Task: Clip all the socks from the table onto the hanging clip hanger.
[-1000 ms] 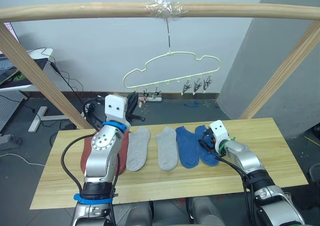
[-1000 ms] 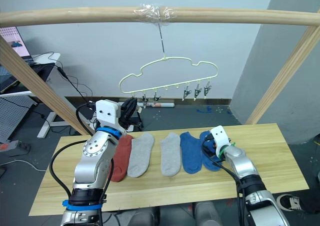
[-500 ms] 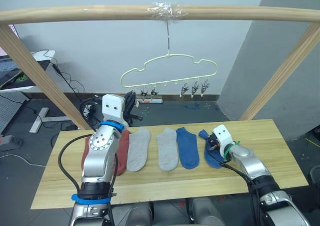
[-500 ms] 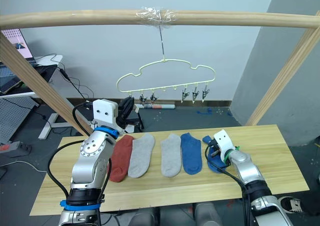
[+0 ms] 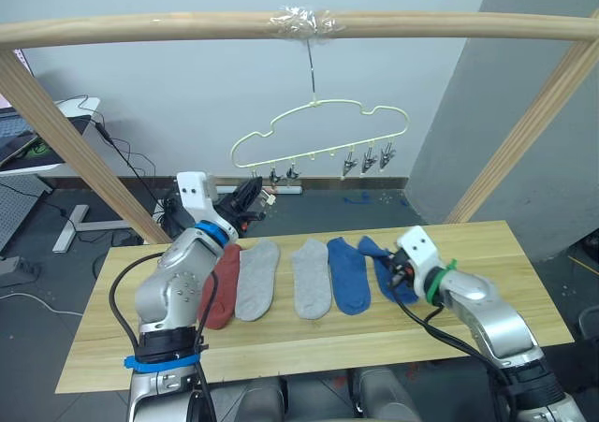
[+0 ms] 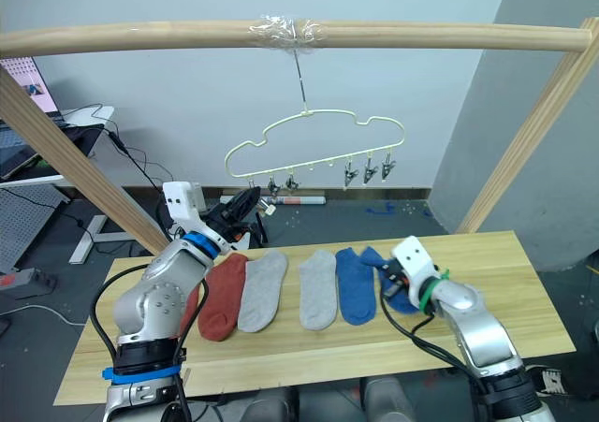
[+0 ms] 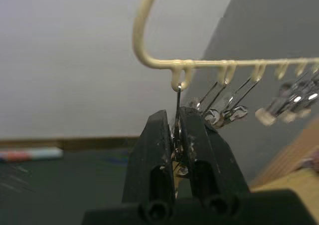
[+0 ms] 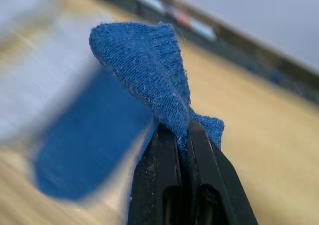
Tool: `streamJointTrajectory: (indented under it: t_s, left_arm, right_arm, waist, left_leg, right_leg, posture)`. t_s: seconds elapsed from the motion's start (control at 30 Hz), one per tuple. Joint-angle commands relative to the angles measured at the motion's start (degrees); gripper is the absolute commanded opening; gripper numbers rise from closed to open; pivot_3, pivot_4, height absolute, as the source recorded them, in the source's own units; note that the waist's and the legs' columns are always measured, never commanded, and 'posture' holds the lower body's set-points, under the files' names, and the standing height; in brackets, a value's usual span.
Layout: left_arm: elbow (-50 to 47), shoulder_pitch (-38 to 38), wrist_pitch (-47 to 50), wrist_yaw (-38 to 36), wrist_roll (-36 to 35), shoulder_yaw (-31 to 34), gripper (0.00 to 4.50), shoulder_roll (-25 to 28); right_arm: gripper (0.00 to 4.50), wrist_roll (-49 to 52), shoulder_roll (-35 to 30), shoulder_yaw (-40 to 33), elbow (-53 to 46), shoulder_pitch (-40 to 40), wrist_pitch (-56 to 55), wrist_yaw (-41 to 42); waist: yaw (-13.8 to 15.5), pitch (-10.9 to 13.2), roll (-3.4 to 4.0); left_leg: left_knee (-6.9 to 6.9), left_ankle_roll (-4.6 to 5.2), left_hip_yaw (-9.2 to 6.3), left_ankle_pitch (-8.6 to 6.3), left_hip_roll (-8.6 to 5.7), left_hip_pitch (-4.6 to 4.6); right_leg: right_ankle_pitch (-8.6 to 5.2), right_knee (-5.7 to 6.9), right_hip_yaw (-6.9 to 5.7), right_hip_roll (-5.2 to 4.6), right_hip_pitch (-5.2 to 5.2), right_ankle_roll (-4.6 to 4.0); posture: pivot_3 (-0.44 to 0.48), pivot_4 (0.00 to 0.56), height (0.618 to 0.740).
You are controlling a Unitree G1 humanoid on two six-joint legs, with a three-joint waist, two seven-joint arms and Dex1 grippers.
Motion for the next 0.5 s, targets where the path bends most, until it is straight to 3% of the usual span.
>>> streamJointTrajectory:
  t_s: [0.03, 0.23, 0.5]
  left_arm:
    - [-0.4, -1.3, 7.9, 2.8, -9.5, 4.1, 0.0, -0.1]
    - [-2.2, -1.4, 13.7, 5.5, -16.5, 4.5, 0.0, -0.1]
    - [-2.9, -0.9, 12.7, 6.3, -15.9, 3.4, 0.0, 0.1]
  right_arm:
    - [0.03, 1.0, 2.1, 2.2, -2.8, -3.0, 2.7, -0.1]
    - [0.03, 0.1, 8.5, 5.0, 1.8, -10.8, 2.6, -2.1]
    - [0.03, -1.5, 12.3, 7.4, 7.6, -16.4, 0.1, -2.5]
  waist:
    - [0.1, 0.0, -0.03]
    - [0.2, 0.0, -0.03]
    - [0.4, 0.0, -0.03]
  left_leg:
    - [0.0, 0.0, -0.01, 0.0, -0.01, -0.02]
    - [0.01, -0.02, 0.0, 0.01, -0.04, -0.14]
    - [0.0, -0.03, -0.03, 0.01, -0.05, -0.15]
  right_leg:
    - [0.0, -0.01, 0.0, 0.0, 0.01, 0.0]
    - [0.02, -0.11, 0.02, -0.03, -0.05, -0.01]
    - [0.08, -0.12, 0.01, -0.04, -0.05, -0.11]
  posture:
    - [-0.071, 0.121, 0.74]
    - [-0.069, 0.124, 0.74]
    - [-0.052, 0.13, 0.74]
